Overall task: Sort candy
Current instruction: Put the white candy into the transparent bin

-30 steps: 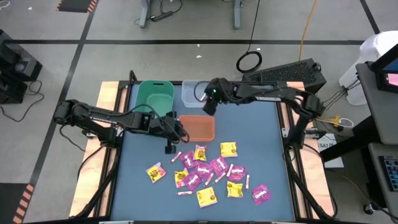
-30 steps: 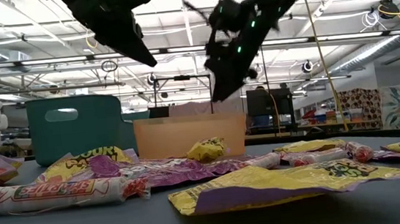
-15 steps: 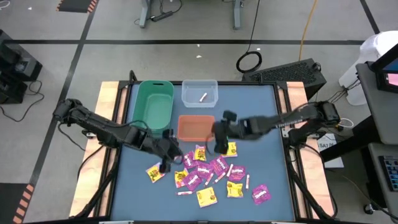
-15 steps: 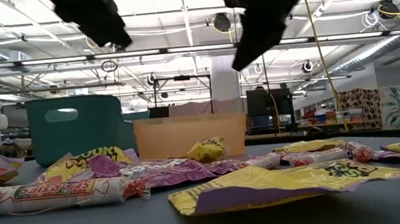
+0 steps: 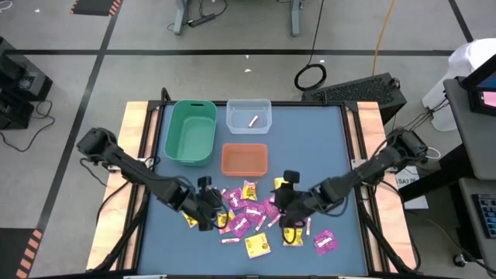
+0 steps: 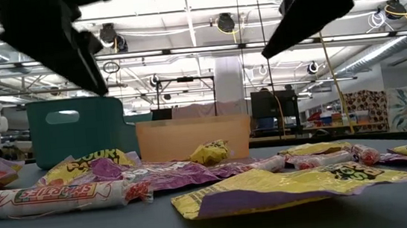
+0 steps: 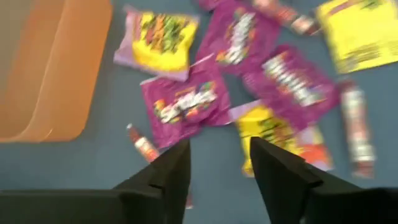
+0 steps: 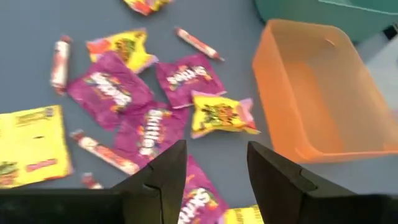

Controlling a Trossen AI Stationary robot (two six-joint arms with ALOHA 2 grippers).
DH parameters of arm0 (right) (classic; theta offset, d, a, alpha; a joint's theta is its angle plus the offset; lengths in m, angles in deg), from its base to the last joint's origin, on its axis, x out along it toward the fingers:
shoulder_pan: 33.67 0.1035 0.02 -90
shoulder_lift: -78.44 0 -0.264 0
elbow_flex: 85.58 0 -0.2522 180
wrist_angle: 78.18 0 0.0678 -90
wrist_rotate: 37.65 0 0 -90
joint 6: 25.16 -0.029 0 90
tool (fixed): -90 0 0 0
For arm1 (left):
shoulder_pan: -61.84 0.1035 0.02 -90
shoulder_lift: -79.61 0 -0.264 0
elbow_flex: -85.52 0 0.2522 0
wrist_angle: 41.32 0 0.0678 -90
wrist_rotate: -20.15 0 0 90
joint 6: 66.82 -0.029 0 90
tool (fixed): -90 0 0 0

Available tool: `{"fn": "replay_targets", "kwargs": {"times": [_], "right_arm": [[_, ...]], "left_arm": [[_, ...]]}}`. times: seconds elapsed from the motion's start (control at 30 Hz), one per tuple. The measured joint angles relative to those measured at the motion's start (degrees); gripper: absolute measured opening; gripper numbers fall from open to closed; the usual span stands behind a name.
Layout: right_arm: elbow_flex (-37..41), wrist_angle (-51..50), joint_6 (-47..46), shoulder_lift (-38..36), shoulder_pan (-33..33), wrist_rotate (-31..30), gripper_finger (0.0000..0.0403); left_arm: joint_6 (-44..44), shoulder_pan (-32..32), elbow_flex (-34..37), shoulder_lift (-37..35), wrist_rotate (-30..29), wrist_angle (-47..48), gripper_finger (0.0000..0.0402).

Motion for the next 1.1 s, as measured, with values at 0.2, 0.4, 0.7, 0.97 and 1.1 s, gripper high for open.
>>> {"fn": "replay_targets", "kwargs": {"times": [0.2,0.4,0.7,0.97,1.1], "right_arm": [[1.05,3.59,-3.25,-0.02,2.15,-1.01,0.0160],[1.72,4.47,-4.95,0.00,3.57,-0.96,0.0160],[1.74,4.43,-4.10,0.00,4.00,-0.98,0.0160],[1.74,4.32,-3.90,0.00,4.00,-0.98,0.0160],[1.74,4.34,-3.64,0.00,4.00,-0.98,0.0160]], "left_arm": [[1.14,-0.32,0.00,5.98,-3.20,0.45,0.0183],[5.07,-0.17,0.00,9.57,-6.87,2.05,0.0182],[9.14,0.09,0.02,9.80,-13.42,5.16,0.0182],[9.98,1.59,5.80,9.80,-9.78,-3.43,0.0182],[11.04,2.54,8.95,9.76,-8.24,-8.09,0.0182]]}}
